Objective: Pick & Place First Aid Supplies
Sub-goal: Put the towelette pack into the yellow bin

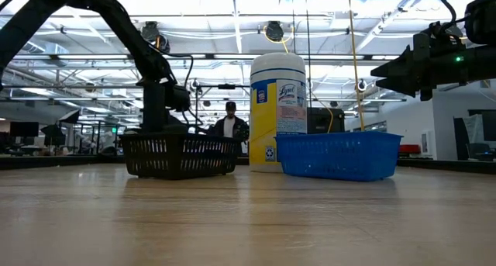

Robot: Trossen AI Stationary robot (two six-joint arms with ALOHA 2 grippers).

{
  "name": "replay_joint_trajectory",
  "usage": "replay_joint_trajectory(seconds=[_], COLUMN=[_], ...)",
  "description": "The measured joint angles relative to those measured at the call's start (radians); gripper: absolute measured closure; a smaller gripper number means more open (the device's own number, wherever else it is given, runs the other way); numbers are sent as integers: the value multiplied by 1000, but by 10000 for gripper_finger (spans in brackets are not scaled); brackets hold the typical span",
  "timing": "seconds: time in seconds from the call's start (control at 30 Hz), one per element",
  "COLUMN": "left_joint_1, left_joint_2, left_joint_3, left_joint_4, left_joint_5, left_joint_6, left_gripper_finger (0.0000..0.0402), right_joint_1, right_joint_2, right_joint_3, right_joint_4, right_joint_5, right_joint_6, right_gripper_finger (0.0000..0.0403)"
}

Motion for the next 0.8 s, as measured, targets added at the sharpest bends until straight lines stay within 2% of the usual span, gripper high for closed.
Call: replay_joint_trajectory(seconds=[0.13, 0.4, 0.6, 0.8], left_joint_1=[0, 1, 1, -1], left_joint_2=[-1, -4, -100, -217], left_joint_3=[-4, 4, 5, 5], left_joint_4=[1, -31, -58, -103], left_joint_5=[1, 28, -13, -23], left_joint_6=[3, -45, -51, -29], left_gripper_finger=[237, 385, 379, 393], right_joint_1=[0, 0, 0, 0], right_joint_2=[0, 0, 0, 0], right_joint_3=[0, 0, 0, 0], right_joint_4=[0, 0, 0, 0], right_joint_5=[0, 0, 0, 0], right_joint_6=[0, 0, 0, 0], right_gripper_finger=[149, 149, 149, 149])
